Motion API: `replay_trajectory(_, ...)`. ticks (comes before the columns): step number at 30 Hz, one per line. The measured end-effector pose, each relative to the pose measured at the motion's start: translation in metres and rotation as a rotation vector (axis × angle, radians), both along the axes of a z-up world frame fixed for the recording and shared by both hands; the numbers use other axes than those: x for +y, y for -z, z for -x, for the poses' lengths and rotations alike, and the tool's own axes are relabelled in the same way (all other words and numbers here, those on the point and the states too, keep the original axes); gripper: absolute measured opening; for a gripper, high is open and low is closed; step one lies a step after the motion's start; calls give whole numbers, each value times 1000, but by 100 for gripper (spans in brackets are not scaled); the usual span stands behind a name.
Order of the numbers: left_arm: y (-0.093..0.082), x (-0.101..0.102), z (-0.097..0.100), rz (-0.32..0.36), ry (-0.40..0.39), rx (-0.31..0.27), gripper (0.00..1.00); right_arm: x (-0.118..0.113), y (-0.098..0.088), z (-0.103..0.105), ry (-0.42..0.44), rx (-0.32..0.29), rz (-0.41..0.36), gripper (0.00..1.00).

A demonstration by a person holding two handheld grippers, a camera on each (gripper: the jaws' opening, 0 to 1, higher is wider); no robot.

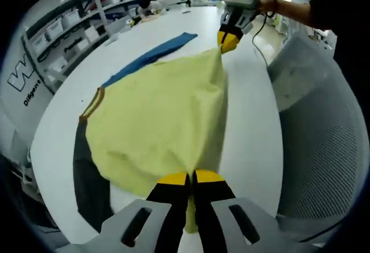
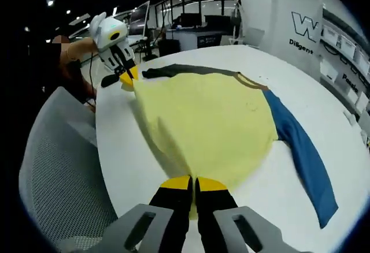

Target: Fold the garment on the visible template until the final outline fits inside the template.

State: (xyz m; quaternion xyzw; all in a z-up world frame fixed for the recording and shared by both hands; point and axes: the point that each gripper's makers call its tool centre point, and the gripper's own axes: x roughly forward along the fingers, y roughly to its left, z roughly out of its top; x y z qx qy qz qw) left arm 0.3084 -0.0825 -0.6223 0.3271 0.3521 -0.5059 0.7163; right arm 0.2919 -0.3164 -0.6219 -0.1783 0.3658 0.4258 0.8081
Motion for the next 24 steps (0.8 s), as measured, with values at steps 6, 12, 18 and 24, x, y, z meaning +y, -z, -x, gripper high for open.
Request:
replay_trajectory(6,21,9,11,-40,-25,41,3,3,19,11,-17,32,41,0)
replay_trajectory(12,31,14,11,-25,-83,60,3,2,27,12,-9,51,61,0)
replay_trajectory(18,39,19,4,15,-171,64,5,-1,36,6,44,67,47,0)
replay_trajectory(24,47,28,-10,54,-282,91,15,-7,45,-3,156,114,-12,2)
